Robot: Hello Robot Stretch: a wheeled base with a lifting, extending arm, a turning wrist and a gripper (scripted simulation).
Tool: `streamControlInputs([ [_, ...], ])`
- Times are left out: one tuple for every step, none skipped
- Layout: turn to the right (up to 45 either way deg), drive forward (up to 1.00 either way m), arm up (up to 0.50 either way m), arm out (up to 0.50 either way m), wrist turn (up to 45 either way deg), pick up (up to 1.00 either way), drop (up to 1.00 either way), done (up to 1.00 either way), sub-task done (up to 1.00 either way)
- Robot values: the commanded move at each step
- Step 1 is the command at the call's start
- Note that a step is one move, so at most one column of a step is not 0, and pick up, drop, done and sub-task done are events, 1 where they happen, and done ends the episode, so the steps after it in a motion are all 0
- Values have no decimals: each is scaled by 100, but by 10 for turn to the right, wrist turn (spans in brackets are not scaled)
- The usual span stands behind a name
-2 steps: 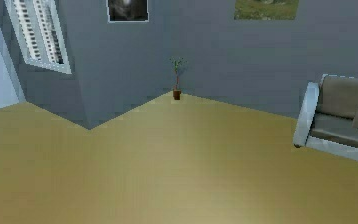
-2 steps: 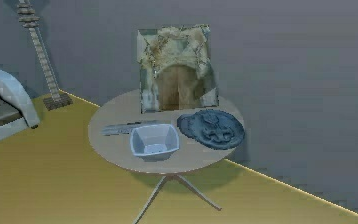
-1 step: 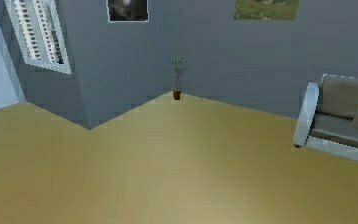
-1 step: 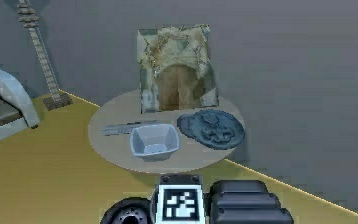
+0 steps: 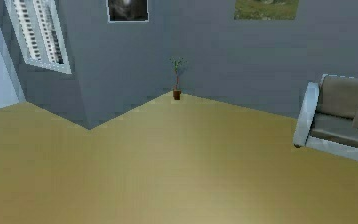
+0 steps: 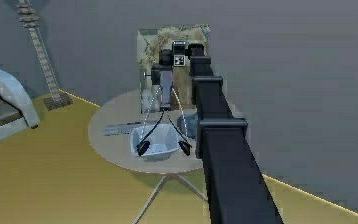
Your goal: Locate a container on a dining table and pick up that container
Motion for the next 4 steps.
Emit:
streamControlInputs([
  [0,0,0,0,450,0,0,0,0],
  [0,0,0,0,450,0,0,0,0],
  [0,0,0,0,330,0,0,0,0],
  [0,0,-30,0,0,0,0,0,0],
])
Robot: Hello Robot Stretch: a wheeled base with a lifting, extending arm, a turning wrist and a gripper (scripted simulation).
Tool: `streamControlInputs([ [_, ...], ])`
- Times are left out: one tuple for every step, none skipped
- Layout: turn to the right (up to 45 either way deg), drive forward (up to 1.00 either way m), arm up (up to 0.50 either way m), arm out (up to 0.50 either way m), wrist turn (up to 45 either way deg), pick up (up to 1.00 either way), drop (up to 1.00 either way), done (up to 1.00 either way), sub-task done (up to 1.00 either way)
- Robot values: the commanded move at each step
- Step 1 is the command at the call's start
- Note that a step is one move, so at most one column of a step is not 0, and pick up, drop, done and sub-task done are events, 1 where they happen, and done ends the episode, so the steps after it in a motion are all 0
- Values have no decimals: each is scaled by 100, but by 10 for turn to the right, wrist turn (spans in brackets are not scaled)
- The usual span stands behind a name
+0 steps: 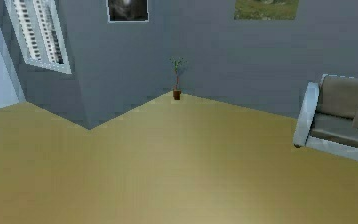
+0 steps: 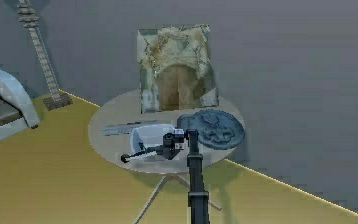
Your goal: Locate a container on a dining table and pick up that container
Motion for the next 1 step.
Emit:
streamControlInputs([
  [0,0,0,0,0,100,0,0,0],
])
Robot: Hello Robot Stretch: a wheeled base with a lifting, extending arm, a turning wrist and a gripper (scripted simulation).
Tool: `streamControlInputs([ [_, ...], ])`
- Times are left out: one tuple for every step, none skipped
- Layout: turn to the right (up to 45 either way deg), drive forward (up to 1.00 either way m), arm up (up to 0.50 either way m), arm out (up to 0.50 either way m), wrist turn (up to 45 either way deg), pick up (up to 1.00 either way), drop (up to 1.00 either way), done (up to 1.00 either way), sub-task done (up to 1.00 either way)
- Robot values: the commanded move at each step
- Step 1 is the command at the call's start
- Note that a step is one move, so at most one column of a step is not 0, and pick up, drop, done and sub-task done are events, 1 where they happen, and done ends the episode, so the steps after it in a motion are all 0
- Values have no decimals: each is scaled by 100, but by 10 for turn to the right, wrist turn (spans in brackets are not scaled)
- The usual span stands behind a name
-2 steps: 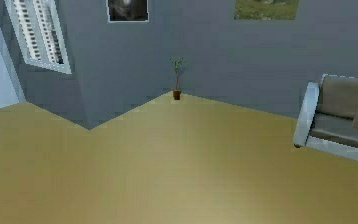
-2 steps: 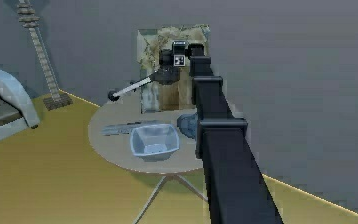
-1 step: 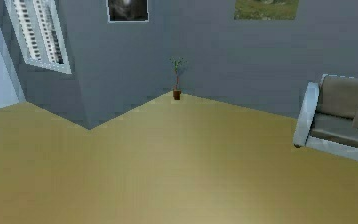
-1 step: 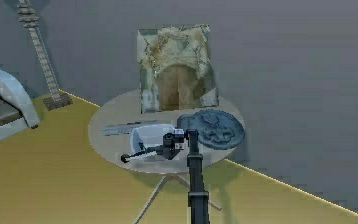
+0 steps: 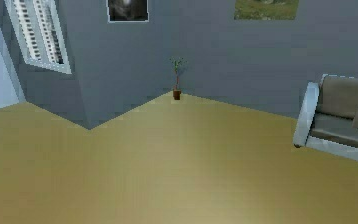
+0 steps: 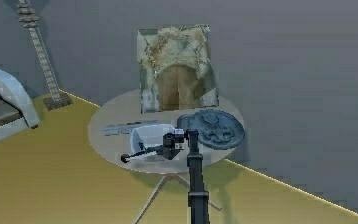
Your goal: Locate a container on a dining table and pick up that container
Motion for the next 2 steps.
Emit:
streamControlInputs([
  [0,0,10,0,0,0,0,0,0],
  [0,0,0,0,0,0,0,100,0],
])
